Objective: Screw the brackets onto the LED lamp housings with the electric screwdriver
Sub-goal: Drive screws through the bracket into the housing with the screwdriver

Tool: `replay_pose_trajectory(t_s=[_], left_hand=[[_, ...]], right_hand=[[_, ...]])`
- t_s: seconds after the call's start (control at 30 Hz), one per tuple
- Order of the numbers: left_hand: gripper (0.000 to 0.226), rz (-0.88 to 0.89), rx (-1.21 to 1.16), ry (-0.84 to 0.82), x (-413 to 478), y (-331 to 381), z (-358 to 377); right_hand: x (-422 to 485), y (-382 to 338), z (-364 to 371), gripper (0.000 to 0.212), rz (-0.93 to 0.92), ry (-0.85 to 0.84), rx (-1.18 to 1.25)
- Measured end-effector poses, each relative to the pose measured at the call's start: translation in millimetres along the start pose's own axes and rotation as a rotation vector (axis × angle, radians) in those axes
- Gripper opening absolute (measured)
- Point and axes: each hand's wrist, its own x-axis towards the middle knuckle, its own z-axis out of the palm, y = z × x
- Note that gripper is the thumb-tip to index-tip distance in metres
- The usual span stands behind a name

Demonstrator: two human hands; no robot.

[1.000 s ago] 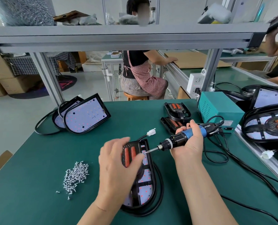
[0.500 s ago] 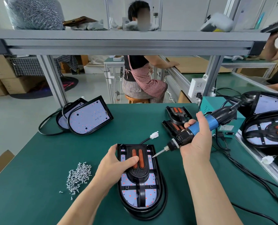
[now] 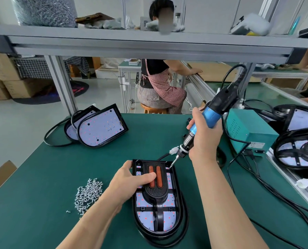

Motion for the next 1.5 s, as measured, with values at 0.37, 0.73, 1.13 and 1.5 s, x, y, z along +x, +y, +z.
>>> replay_pose_trajectory(t_s=[0.37, 0.73, 1.13, 1.5], left_hand=[[0.067, 0.012, 0.014, 0.013, -0.4, -0.3, 1.0], [0.068, 0.015, 0.006, 0.015, -1.1, 1.3, 2.2], [0.061, 0.018, 0.007, 0.024, -1.4, 0.3, 2.5], [0.061, 0.031, 0.022, 0.024, -1.3, 1.5, 1.2]], right_hand=[[-4.3, 10.4, 3.8, 0.029, 0.033, -0.037, -0.006], [-11.0, 10.1, 11.5, 0.021, -0.003, -0.205, -0.069], [-12.6, 13.2, 10.5, 0.021, -0.032, -0.258, -0.092], [-17.8, 8.6, 2.1, 0.044, 0.059, -0.476, -0.027]])
